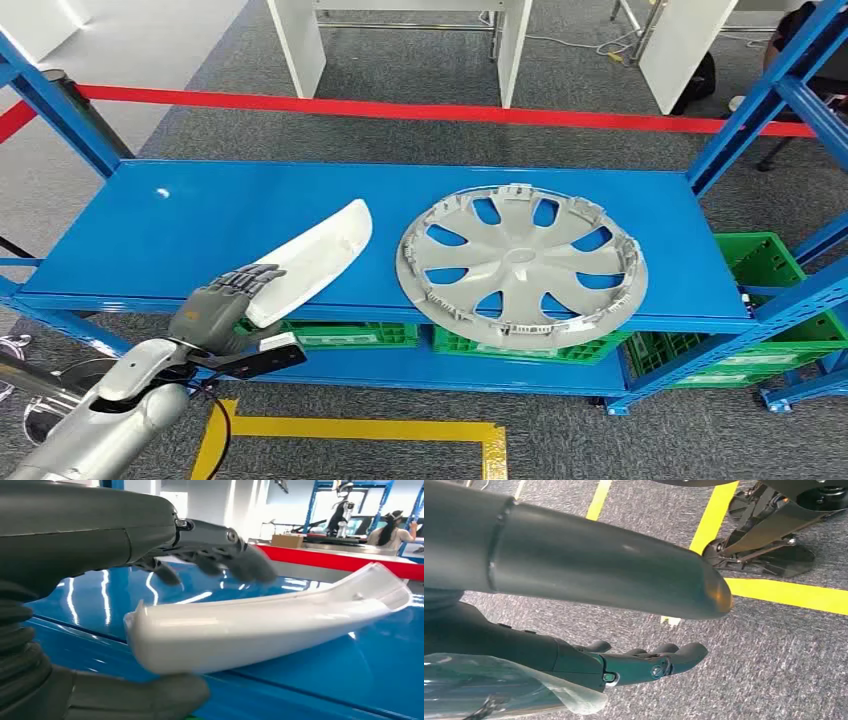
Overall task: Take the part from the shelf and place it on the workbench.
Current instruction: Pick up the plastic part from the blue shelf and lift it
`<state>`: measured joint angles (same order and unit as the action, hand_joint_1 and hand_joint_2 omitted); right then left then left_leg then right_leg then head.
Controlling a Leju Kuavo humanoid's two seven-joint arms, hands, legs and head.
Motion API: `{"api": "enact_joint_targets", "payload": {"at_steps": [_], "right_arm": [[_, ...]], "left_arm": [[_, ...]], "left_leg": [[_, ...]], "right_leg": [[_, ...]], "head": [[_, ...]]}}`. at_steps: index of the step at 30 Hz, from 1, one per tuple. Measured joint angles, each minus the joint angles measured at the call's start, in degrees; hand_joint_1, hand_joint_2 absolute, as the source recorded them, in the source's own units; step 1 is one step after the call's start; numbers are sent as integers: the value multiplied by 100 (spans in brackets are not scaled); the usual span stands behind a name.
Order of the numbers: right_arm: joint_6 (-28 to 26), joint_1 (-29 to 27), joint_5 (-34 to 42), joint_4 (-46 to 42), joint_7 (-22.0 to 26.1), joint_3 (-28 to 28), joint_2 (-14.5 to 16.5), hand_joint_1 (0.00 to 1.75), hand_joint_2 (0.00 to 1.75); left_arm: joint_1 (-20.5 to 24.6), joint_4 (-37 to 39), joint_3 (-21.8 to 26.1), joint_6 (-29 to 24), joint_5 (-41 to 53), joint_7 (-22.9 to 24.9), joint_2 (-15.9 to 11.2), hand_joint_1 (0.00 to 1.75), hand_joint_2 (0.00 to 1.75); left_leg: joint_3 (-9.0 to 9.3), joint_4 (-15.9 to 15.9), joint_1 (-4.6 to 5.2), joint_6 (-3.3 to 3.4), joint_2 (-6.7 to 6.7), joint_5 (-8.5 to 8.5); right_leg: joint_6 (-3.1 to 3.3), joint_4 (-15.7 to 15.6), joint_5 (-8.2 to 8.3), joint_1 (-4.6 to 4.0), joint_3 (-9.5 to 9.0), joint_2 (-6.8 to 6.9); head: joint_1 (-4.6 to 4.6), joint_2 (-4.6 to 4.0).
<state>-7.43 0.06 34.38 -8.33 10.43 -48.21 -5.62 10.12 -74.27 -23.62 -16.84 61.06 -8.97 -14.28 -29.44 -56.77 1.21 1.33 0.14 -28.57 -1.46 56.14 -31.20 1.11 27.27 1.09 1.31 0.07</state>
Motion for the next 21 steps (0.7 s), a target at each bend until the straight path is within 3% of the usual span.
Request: {"api": "enact_joint_targets", "payload": {"at_steps": [21], "right_arm": [[-22,-7,0,-5,-13,-14,-2,0,0]], "left_arm": [[186,64,-86,-214,-273,-49,112,175,175]], "left_leg": [[1,0,0,0,0,0]], "right_leg": [[0,0,0,0,-2,0]], "head": [[0,0]]}}
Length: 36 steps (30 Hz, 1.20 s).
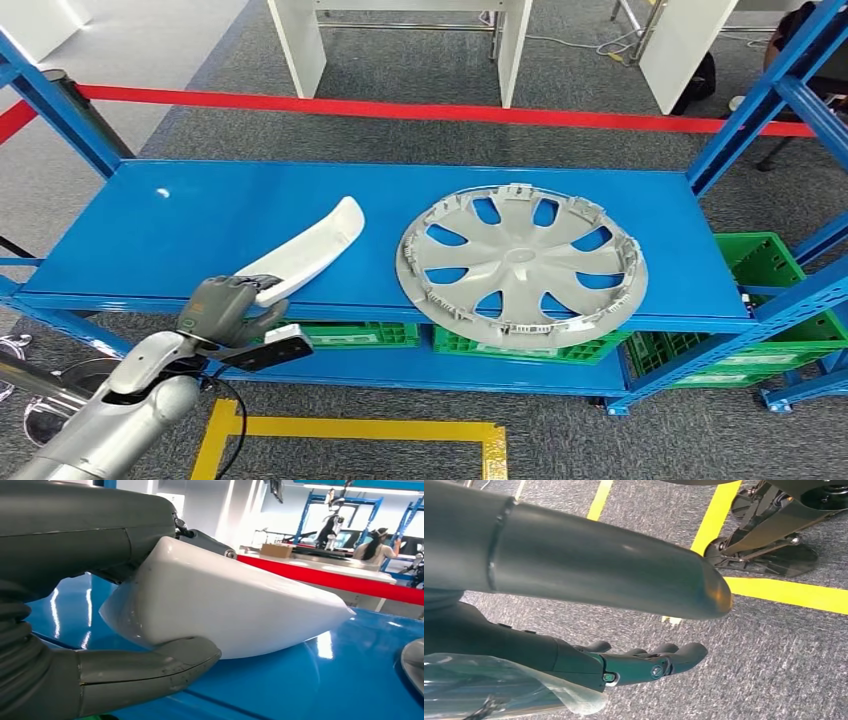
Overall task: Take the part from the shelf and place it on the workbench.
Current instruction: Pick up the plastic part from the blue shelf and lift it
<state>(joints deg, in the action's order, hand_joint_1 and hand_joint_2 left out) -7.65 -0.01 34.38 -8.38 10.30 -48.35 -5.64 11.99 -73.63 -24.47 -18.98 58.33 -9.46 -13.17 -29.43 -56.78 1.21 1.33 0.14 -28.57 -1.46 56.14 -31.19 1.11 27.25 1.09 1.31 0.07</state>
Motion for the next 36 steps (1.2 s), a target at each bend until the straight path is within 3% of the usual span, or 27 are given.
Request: {"api": "enact_joint_targets", "payload": {"at_steps": [7,16,28,36], "right_arm": [[5,-3,13,-25,6,0,-7,0,0],[30,-6,49,-43,13,2,-7,0,0],[85,-7,163,-60,55,2,-7,0,0],[85,-5,210,-73,69,2,-7,0,0]], "left_arm": [[136,-23,30,-556,279,39,-23,175,175],[319,-285,10,-1063,1081,341,-255,175,175],[766,-1190,-96,-1188,1651,593,-741,175,175],[946,-1593,-207,-1347,1864,644,-860,175,175]], "left_leg": [[0,0,0,0,0,0],[-1,0,0,0,0,0],[-1,-1,0,0,0,1],[-1,-1,0,0,0,0]], "right_leg": [[0,1,1,0,0,0],[1,1,1,0,2,0],[1,3,1,0,2,-1],[1,3,1,0,1,-1]], "head": [[0,0],[0,0],[0,0],[0,0]]}}
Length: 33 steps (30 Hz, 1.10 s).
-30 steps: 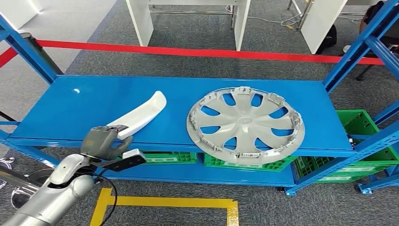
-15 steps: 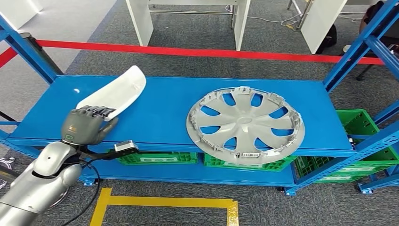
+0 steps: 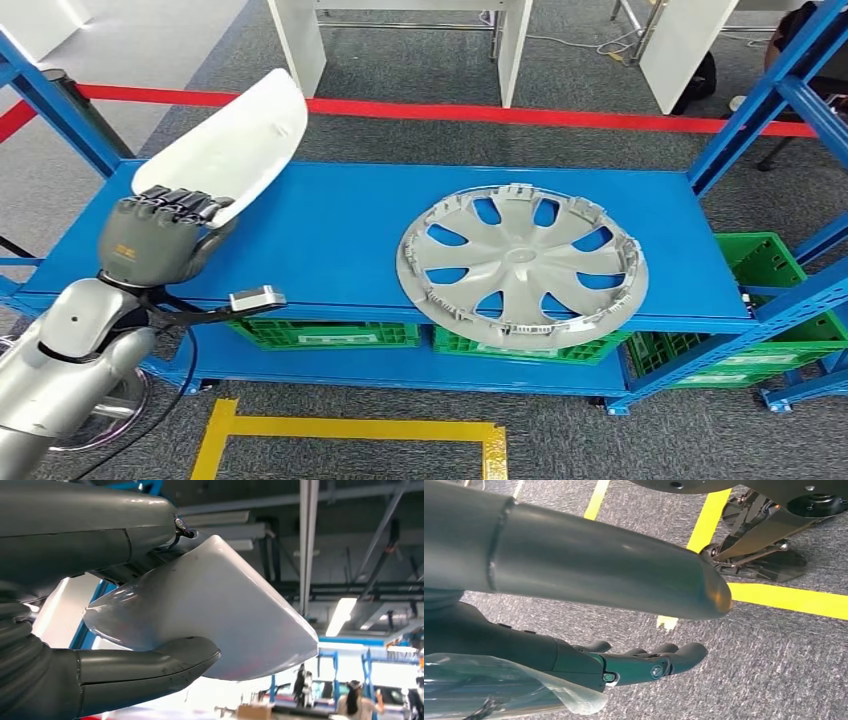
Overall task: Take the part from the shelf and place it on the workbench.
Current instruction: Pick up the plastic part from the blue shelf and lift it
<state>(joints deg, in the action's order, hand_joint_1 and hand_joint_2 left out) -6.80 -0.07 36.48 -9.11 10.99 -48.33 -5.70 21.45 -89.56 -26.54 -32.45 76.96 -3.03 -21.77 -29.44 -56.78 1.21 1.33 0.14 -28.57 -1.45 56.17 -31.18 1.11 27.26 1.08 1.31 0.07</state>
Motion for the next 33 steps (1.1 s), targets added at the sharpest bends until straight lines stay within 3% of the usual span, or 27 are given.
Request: {"api": "enact_joint_targets", "payload": {"at_steps": [22,33], "right_arm": [[-2,-1,98,-17,14,15,0,0,0],[-105,-5,85,-32,13,18,3,0,0]], "left_arm": [[66,-150,-139,158,-584,139,-75,175,175],[-217,-336,17,136,-754,168,-260,175,175]], "left_leg": [[0,0,0,0,0,0],[-1,1,0,0,1,0]], "right_leg": [[0,0,0,0,0,-1],[0,2,0,0,0,-7]], "head": [[0,0],[1,0]]}}
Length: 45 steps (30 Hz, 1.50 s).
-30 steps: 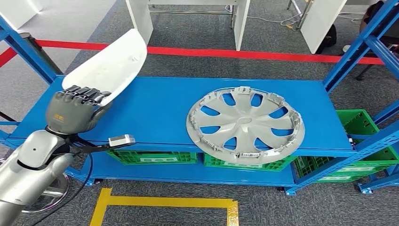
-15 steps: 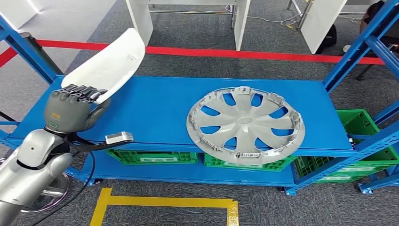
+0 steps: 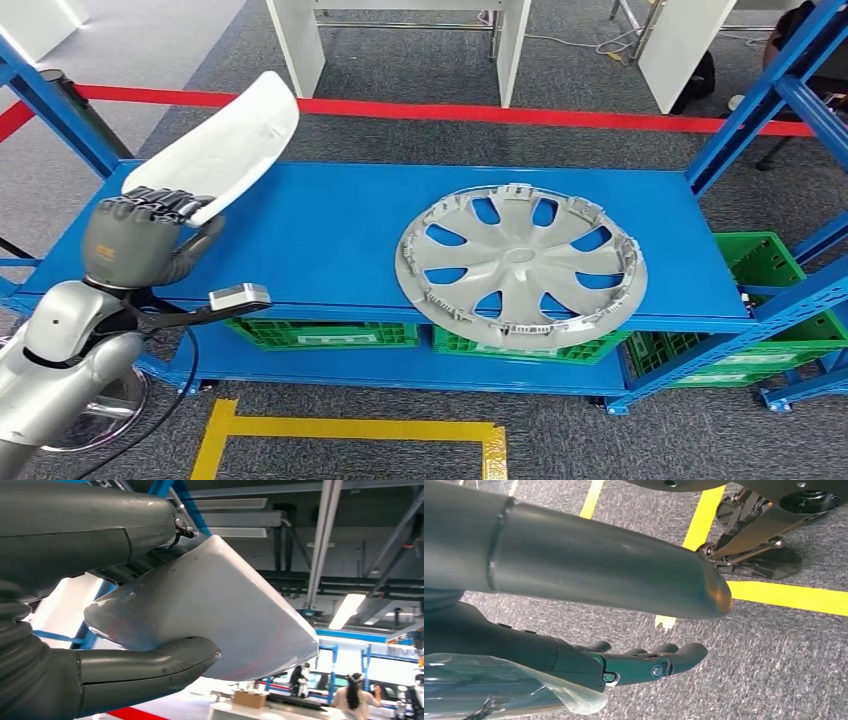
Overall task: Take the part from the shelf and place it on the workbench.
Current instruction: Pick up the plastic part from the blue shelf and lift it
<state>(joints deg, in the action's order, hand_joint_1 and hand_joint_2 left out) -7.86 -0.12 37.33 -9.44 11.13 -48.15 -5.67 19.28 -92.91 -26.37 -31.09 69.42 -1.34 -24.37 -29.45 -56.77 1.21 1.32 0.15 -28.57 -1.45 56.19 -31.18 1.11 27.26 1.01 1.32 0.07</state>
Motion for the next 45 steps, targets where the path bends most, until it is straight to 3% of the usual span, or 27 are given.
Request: {"api": "enact_joint_targets", "payload": {"at_steps": [11,17,19,21,22,23,24,25,26,28,32,34,37,38,39,40,42,43,45], "right_arm": [[-357,-9,41,-7,-11,3,-26,0,0],[-403,-4,119,18,19,45,-83,0,0],[-403,4,123,32,19,57,-91,0,0],[-401,3,123,44,16,72,-93,0,0],[-400,0,122,48,13,79,-93,0,0],[-399,-3,119,50,10,85,-93,0,0],[-399,-4,115,50,7,88,-93,0,0],[-399,-2,112,50,7,90,-93,0,0],[-399,2,110,50,7,91,-93,0,0],[-399,8,109,52,7,91,-100,0,0],[-401,18,105,54,2,91,-109,0,0],[-403,32,96,54,3,91,-109,0,0],[-405,34,70,54,4,91,-107,0,0],[-405,34,63,54,4,91,-106,0,0],[-405,35,56,54,4,91,-105,0,0],[-405,37,52,54,4,91,-104,0,0],[-405,44,47,53,4,91,-108,0,0],[-405,51,46,52,4,91,-109,0,0],[-404,63,46,52,8,91,-114,0,0]], "left_arm": [[-1026,-419,898,-4,-350,-53,-703,175,175],[-1611,-622,1399,53,-452,-130,-992,175,175],[-1732,-680,1501,68,-457,-139,-1030,175,175],[-1874,-730,1589,60,-462,-143,-1046,175,175],[-1957,-753,1631,51,-463,-143,-1049,175,175],[-2036,-774,1670,42,-464,-143,-1049,175,175],[-2105,-796,1712,32,-464,-143,-1049,175,175],[-2166,-817,1753,22,-464,-143,-1050,175,175],[-2225,-844,1803,7,-464,-143,-1053,175,175],[-2327,-893,1898,-24,-465,-143,-1068,175,175],[-2473,-955,2016,-50,-463,-144,-1121,175,175],[-2511,-986,2082,-82,-440,-150,-1152,175,175],[-2572,-1010,2189,-145,-382,-167,-1172,175,175],[-2602,-1015,2220,-155,-367,-174,-1172,175,175],[-2630,-1022,2250,-161,-353,-182,-1174,175,175],[-2651,-1034,2281,-167,-344,-188,-1180,175,175],[-2665,-1064,2336,-175,-341,-193,-1194,175,175],[-2672,-1081,2360,-181,-338,-195,-1204,175,175],[-2686,-1105,2392,-195,-322,-200,-1214,175,175]], "left_leg": [[-4,-13,21,13,2,-9],[-11,-4,17,96,5,11],[-2,35,-14,146,13,55],[-17,32,-11,165,15,69],[-24,27,-6,168,15,70],[-28,20,-1,168,13,69],[-28,11,2,166,9,66],[-26,-2,4,161,2,60],[-29,-17,3,149,-5,50],[-64,-57,10,107,-20,37],[-159,-121,-3,-23,-41,56],[-271,-363,-24,-120,-38,-174],[-593,-1343,-115,-256,-31,-781],[-643,-1570,-149,-290,-31,-851],[-608,-1605,-183,-321,-31,-810],[-468,-1416,-220,-353,-30,-671],[-13,-646,-272,-424,-31,-373],[149,-340,-274,-421,-42,-282],[210,-115,-245,-358,-63,-259]], "right_leg": [[-13,-8,5,24,5,-2],[-81,13,-29,35,21,0],[-89,359,-271,22,190,-34],[-80,1132,-631,10,561,-68],[-75,1500,-731,5,744,-76],[-66,1710,-720,0,865,-79],[-53,1712,-595,-5,896,-80],[-31,1497,-376,-11,829,-81],[3,1131,-126,-20,698,-89],[67,519,175,-43,419,-107],[115,225,221,-49,339,-106],[171,125,248,-18,354,-96],[217,125,313,-10,446,-76],[211,147,332,-7,488,-71],[199,173,351,0,533,-68],[182,202,368,13,576,-64],[130,256,404,30,651,-60],[91,273,430,30,681,-62],[5,276,507,17,732,-74]], "head": [[1,0],[0,0],[-12,0],[-20,0],[-20,0],[-19,0],[-20,0],[-20,0],[-21,0],[-15,0],[-8,0],[21,0],[56,0],[55,0],[56,0],[56,0],[59,0],[62,0],[71,0]]}}
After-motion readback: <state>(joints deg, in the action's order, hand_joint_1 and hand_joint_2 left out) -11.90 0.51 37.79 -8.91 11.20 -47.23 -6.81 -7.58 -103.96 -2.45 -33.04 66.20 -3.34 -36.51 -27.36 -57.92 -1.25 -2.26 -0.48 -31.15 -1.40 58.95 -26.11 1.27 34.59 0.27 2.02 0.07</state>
